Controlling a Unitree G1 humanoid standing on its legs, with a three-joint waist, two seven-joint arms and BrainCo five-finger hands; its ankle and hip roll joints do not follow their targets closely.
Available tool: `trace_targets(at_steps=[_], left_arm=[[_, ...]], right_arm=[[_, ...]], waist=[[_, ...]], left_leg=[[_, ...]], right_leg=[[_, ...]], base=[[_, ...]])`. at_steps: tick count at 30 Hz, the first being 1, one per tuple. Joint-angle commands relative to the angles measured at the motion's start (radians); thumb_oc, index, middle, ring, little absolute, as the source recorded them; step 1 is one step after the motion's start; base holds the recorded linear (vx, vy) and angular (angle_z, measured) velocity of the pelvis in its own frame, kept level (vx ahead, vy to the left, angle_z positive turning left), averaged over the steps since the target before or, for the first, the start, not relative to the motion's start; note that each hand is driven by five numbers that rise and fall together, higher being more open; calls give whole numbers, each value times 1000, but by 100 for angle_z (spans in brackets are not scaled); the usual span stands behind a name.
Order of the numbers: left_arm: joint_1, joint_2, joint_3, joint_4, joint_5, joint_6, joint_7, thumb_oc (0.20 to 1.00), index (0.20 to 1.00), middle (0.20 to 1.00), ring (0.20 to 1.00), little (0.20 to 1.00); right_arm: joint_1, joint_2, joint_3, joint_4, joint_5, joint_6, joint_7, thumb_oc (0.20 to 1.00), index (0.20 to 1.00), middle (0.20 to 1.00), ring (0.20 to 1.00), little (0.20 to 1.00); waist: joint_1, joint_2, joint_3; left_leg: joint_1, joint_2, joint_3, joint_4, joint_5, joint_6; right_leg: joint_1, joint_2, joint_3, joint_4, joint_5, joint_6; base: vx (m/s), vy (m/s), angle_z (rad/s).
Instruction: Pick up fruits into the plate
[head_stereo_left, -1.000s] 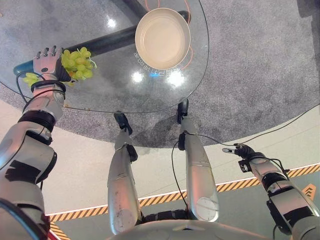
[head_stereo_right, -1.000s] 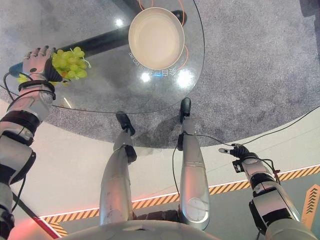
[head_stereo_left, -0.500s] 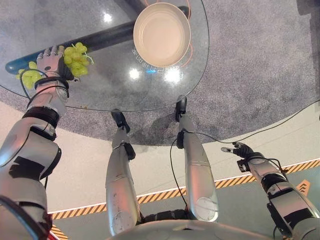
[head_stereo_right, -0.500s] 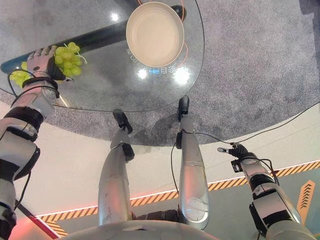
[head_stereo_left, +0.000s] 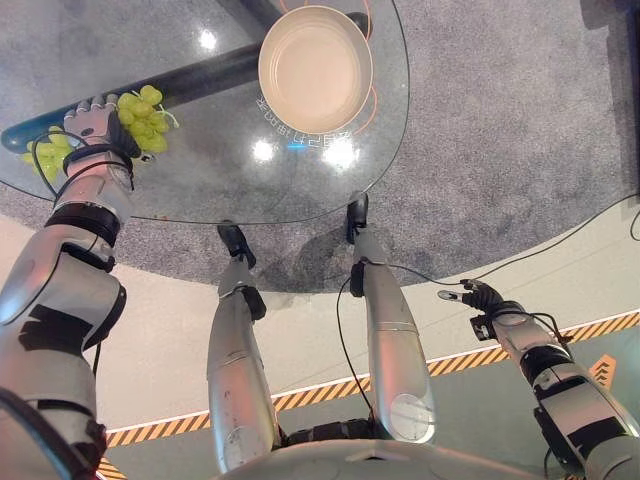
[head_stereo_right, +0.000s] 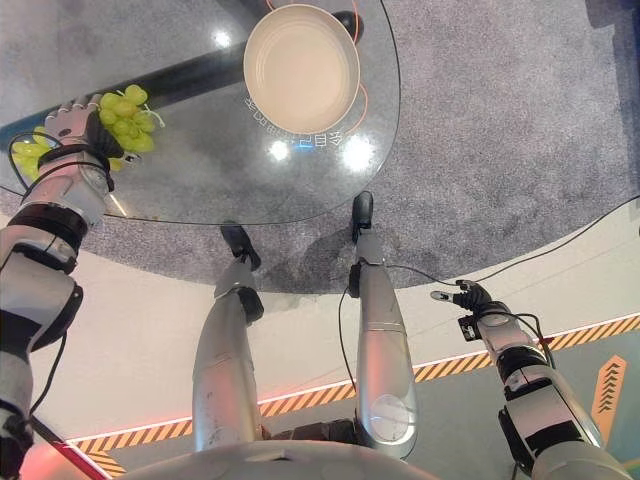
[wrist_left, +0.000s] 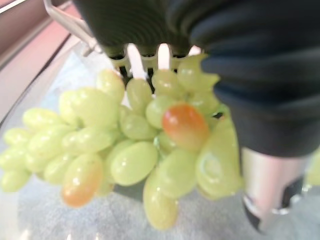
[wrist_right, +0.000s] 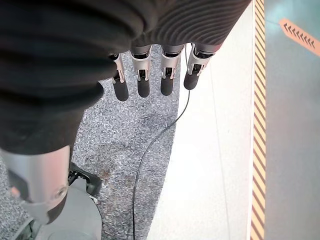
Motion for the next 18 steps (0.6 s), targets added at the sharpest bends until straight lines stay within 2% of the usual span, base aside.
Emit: trace_targets(at_steps=[1,6,7,8,9,10,18], left_arm=[[47,-15,65,105,-23,10,19,1000,1000,1000,1000,1000],[37,-29,73,122,-40,-3,25,1000,1000,1000,1000,1000],[36,-32,71,122,-44,-4,28,740,740,740,740,740],[37,-33,71,124,-46,-9,33,598,598,598,598,598],[39,-36,71,126,-50,-16,42,256,256,256,256,256],[39,-38,72,125,-52,-11,28,200,200,200,200,200],[42,-53,73,146,-63,-24,3,200,200,200,200,200]], right_arm=[[69,-21,26,-27,33,8,-18,1000,1000,1000,1000,1000],[72,-7,32,-28,37,-3,-26,1000,1000,1000,1000,1000],[71,-7,35,-32,39,-1,-27,1000,1000,1000,1000,1000],[71,-7,35,-32,39,-1,-28,1000,1000,1000,1000,1000],[70,-5,36,-34,38,-1,-31,1000,1000,1000,1000,1000],[69,-3,37,-37,41,0,-35,1000,1000,1000,1000,1000],[57,2,35,-31,51,-12,-47,1000,1000,1000,1000,1000]], waist=[[-5,-46,5],[-6,-57,5],[-7,-58,5],[-7,-58,5],[-6,-59,5],[-6,-61,5],[-5,-70,5]], left_leg=[[-45,-71,22,96,-137,2],[-54,-71,15,98,-140,1],[-55,-70,15,98,-140,1],[-55,-70,15,97,-139,1],[-54,-70,15,96,-139,1],[-53,-69,15,96,-140,1],[-54,-65,12,102,-143,0]], right_leg=[[-12,107,1,54,-65,-20],[-18,110,-1,54,-62,-18],[-20,110,0,54,-62,-18],[-19,110,0,54,-62,-18],[-19,111,-1,54,-62,-18],[-18,110,-1,55,-63,-17],[-14,111,-5,56,-61,-14]], base=[[3,-38,-1],[4,-27,-3],[0,0,0],[0,0,0],[0,0,0],[0,0,0],[0,0,0]])
